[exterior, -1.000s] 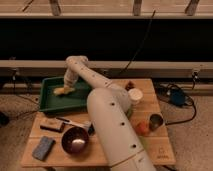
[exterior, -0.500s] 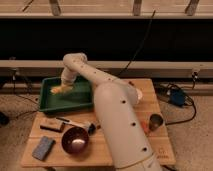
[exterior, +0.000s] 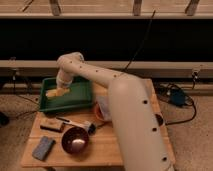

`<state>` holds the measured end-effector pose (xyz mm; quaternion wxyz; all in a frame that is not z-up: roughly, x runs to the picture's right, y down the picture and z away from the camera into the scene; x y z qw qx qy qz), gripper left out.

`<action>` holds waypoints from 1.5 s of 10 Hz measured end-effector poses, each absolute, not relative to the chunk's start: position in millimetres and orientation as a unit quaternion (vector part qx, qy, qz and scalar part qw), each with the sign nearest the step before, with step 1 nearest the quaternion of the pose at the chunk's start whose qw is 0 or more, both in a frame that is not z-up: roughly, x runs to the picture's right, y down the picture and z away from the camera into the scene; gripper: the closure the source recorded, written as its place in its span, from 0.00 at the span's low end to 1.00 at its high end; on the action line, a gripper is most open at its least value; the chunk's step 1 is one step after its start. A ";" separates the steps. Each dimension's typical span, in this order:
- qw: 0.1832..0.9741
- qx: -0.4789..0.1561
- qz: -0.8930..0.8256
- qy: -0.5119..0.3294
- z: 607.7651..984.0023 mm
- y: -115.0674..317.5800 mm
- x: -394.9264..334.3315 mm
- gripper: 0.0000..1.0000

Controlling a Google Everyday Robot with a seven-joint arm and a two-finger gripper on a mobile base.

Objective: Place banana in purple bowl

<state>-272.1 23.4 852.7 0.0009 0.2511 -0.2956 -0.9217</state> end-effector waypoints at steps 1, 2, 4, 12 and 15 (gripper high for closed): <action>0.002 0.248 -0.922 -0.297 839.5 34.4 -268.7 1.00; 0.003 0.244 -0.923 -0.298 828.3 44.8 -266.8 1.00; 0.004 0.236 -0.923 -0.304 795.9 77.6 -265.1 1.00; 0.023 0.197 -0.921 -0.337 730.3 160.7 -227.1 0.97; 0.031 0.183 -0.914 -0.360 727.7 189.3 -204.9 0.67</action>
